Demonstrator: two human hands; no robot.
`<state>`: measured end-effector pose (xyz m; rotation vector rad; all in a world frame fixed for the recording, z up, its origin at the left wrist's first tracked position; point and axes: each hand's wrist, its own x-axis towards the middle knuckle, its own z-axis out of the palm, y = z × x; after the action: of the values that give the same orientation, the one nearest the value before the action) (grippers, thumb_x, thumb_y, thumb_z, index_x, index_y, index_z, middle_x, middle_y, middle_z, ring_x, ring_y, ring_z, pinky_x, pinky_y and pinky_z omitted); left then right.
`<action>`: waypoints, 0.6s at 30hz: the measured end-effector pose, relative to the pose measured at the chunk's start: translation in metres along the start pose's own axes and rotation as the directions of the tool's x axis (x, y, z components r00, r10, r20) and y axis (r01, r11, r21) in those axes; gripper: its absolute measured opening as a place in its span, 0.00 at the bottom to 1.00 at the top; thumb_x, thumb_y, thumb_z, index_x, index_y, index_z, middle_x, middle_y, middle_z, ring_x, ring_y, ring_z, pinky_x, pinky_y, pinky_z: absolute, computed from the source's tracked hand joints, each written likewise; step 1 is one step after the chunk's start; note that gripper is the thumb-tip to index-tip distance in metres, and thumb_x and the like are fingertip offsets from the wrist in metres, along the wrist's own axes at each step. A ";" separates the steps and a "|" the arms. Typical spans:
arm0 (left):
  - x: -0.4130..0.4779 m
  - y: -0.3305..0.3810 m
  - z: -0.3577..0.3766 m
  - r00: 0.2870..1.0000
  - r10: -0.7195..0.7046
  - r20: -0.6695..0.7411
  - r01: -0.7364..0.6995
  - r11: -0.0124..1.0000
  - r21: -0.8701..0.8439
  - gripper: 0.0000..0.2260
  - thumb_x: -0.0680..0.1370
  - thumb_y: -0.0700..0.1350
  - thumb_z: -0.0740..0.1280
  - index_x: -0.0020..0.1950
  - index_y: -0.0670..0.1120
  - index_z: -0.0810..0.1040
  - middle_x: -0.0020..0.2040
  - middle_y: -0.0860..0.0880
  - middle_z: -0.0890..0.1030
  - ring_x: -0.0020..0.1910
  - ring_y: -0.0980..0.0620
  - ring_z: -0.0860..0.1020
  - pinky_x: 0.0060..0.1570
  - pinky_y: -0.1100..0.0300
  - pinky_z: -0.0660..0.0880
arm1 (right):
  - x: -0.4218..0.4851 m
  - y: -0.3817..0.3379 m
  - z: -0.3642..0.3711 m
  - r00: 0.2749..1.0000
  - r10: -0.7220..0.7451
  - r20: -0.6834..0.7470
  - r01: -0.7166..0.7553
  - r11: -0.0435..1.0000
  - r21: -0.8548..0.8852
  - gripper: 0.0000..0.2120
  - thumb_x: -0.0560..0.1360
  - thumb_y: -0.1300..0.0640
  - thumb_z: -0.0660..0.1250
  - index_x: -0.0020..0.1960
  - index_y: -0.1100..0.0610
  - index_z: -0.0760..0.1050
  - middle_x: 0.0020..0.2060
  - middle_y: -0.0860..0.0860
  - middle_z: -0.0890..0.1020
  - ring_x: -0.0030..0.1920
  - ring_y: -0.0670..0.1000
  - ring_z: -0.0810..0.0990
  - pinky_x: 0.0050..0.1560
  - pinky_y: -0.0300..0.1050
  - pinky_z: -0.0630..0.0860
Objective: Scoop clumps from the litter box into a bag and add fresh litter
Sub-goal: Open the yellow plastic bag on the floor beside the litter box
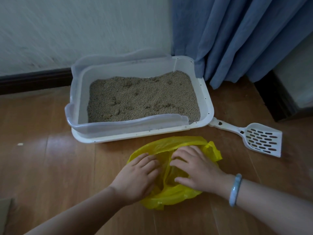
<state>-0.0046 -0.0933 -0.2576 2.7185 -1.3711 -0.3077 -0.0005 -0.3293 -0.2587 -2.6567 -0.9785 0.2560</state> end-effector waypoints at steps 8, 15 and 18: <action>0.020 0.000 0.008 0.924 -0.281 0.260 0.217 0.944 0.250 0.47 0.70 0.71 0.48 0.75 0.38 0.42 0.74 0.44 0.38 0.76 0.43 0.40 0.68 0.41 0.29 | 0.002 0.001 0.011 0.815 0.362 0.453 -0.432 0.900 0.059 0.54 0.64 0.35 0.70 0.66 0.31 0.26 0.72 0.43 0.30 0.73 0.52 0.31 0.70 0.65 0.46; 0.023 0.003 -0.007 0.917 -0.372 0.141 0.320 0.901 0.293 0.32 0.76 0.52 0.46 0.75 0.35 0.45 0.75 0.38 0.41 0.73 0.40 0.34 0.70 0.42 0.32 | -0.001 -0.010 0.010 0.789 0.510 0.344 -0.522 0.850 -0.062 0.51 0.69 0.36 0.66 0.72 0.42 0.28 0.74 0.50 0.38 0.74 0.56 0.37 0.71 0.64 0.44; 0.024 0.011 -0.007 0.941 -0.303 0.154 0.287 0.951 0.115 0.31 0.71 0.52 0.52 0.69 0.36 0.69 0.71 0.38 0.68 0.73 0.40 0.61 0.70 0.43 0.54 | -0.002 -0.012 0.009 0.965 0.203 0.166 -0.192 0.978 -0.080 0.36 0.63 0.45 0.74 0.68 0.51 0.67 0.68 0.56 0.68 0.71 0.55 0.58 0.67 0.62 0.63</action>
<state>0.0024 -0.1195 -0.2524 3.0378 -1.0264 -0.5210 -0.0117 -0.3205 -0.2629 -2.8312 -0.7810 0.5161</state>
